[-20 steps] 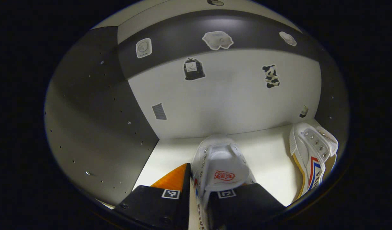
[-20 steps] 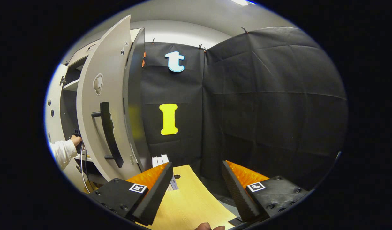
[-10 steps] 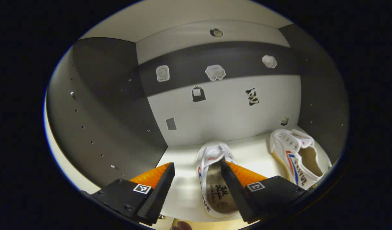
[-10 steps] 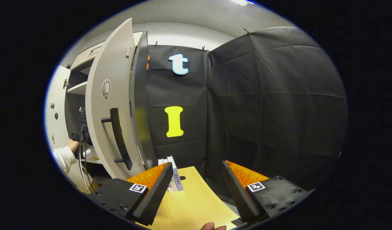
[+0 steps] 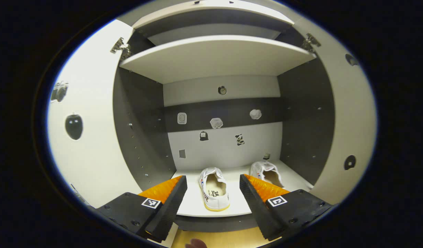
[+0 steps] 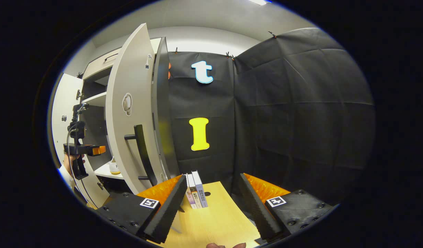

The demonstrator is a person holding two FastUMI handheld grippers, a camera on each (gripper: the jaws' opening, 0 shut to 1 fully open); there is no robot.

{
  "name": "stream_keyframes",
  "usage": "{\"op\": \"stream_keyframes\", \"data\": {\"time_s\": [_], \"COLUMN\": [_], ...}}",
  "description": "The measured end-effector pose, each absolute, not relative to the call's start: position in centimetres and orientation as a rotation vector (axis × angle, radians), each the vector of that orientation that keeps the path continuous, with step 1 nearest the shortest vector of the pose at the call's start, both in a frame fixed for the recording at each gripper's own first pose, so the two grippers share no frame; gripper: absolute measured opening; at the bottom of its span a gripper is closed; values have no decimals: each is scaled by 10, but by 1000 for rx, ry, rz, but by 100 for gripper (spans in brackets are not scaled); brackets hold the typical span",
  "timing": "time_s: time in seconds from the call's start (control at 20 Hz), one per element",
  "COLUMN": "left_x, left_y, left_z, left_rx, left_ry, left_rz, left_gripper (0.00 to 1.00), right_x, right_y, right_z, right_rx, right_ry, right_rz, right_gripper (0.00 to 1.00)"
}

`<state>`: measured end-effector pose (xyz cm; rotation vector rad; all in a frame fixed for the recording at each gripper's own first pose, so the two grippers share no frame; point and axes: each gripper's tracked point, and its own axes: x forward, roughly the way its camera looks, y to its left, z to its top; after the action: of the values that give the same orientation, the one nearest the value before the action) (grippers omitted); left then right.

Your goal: Grab one shoe with the right hand and put it into the shoe cabinet, grab the other shoe with the left hand and put it into the shoe cabinet; then close the right door with the right hand and the left door with the left hand.

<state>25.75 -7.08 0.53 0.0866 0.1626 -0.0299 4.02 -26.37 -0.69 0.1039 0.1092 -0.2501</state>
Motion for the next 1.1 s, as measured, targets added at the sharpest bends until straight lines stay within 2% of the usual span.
{"op": "stream_keyframes", "data": {"time_s": [0.35, 0.55, 0.8, 1.1], "left_x": [131, 84, 46, 35], "left_y": [-84, -76, -60, -40], "left_z": [26, 25, 6, 0], "left_rx": [14, -8, -16, -24], "left_ry": [99, 81, 121, 109], "left_rz": [-69, -66, -45, -49], "left_gripper": [97, 97, 97, 97], "right_x": [76, 93, 101, 101], "right_y": [-238, -235, -234, -217], "right_z": [3, 0, 1, 1], "right_rx": [144, 167, 164, 137], "right_ry": [97, 111, 110, 101], "right_rz": [-138, -116, -120, -131], "right_gripper": [98, 98, 98, 98]}}
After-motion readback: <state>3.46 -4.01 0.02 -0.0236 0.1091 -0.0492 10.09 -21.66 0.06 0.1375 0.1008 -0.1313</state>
